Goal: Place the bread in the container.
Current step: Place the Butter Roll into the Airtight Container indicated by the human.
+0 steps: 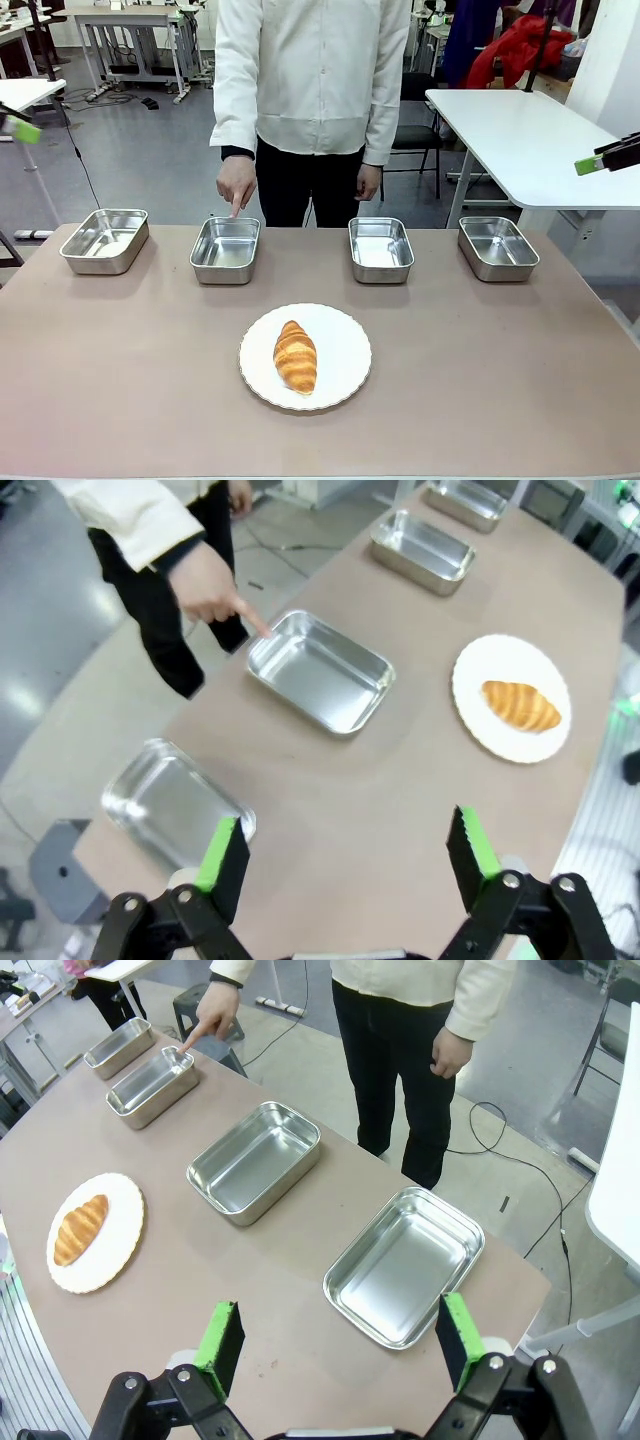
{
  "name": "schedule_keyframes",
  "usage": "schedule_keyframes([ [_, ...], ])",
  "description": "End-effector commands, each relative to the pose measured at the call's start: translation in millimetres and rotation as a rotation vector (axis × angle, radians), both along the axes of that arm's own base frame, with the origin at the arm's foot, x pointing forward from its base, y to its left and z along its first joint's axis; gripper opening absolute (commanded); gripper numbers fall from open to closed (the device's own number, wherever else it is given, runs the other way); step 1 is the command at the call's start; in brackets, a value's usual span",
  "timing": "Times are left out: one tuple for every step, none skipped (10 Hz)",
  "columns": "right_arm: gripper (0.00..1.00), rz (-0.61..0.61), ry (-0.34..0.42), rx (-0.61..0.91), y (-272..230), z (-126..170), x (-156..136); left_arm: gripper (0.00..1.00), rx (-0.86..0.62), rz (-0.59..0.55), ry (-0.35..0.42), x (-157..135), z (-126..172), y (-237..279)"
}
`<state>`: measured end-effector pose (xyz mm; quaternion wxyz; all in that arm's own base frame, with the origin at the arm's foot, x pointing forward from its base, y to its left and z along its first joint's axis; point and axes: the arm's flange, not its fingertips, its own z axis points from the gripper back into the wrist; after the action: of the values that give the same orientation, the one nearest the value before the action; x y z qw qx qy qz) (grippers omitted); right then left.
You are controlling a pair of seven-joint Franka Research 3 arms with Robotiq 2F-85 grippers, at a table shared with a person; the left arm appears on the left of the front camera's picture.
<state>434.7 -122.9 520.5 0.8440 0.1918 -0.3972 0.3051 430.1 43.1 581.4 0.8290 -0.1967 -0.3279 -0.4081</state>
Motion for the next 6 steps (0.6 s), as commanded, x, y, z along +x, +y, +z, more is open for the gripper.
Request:
schedule_keyframes([
  [1.00,0.003,-0.009,0.011,-0.3,1.3,0.3,1.00,0.101,0.090,0.102,-9.9,-10.5,-71.7],
  [1.00,0.003,-0.009,0.011,-0.3,1.3,0.3,1.00,0.153,0.106,0.141,-13.5,-16.5,-110.4],
  [1.00,0.003,-0.009,0.011,-0.3,1.3,0.3,1.00,0.201,0.115,0.168,-20.1,-25.0,-146.7],
  [1.00,0.003,-0.009,0.011,-0.3,1.3,0.3,1.00,0.238,0.150,0.166,-30.6,-35.5,-186.1],
  [1.00,0.003,-0.009,0.011,-0.3,1.3,0.3,1.00,0.280,0.197,0.202,-43.0,-49.4,-217.6],
  [1.00,0.003,-0.009,0.011,-0.3,1.3,0.3,1.00,0.288,0.351,0.204,-52.9,-69.3,-249.4],
])
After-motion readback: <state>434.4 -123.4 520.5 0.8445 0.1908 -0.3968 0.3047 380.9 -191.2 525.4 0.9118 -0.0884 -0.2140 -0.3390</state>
